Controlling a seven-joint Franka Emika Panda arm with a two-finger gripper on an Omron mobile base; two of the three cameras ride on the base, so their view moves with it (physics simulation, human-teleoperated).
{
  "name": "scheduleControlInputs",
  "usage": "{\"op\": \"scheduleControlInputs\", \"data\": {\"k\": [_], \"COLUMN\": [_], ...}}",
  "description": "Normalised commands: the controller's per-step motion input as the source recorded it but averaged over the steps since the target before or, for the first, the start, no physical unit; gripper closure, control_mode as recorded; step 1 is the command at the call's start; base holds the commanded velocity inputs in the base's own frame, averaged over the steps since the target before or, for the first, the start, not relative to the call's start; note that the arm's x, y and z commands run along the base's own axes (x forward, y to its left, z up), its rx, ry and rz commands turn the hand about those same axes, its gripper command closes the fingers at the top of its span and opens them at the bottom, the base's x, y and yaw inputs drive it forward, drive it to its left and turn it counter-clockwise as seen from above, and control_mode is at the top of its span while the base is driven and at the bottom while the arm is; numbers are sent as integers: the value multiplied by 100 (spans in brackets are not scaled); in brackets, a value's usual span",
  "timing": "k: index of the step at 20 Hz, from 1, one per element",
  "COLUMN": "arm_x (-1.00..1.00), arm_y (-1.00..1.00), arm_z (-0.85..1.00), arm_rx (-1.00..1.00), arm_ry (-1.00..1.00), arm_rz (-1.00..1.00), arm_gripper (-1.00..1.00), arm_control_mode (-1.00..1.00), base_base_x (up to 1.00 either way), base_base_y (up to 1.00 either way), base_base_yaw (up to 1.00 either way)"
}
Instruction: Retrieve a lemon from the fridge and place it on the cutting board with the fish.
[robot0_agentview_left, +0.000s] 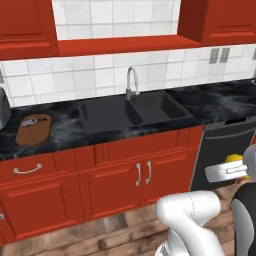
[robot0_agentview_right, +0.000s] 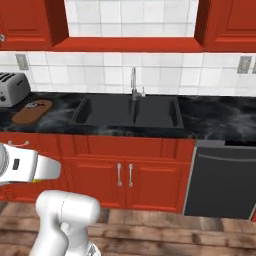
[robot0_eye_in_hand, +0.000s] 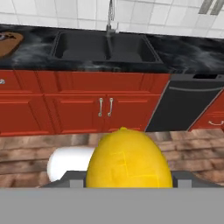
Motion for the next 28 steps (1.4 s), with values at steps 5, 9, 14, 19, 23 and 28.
{"op": "scheduleControlInputs", "data": {"k": [5,9,14,19,23,28], "arm_x": [0,0,0,0,0,0], "arm_y": [0,0,0,0,0,0], "arm_z": [0,0,0,0,0,0], "arm_rx": [0,0,0,0,0,0], "arm_ry": [0,0,0,0,0,0], "arm_rz": [0,0,0,0,0,0], "arm_gripper": [100,100,100,100,100,100], "arm_control_mode": [100,100,100,100,100,100], "base_base_x": [38,37,41,45,75,75], "base_base_y": [100,97,87,56,16,0], "base_base_yaw": [-9,-9,-6,0,0,5]}}
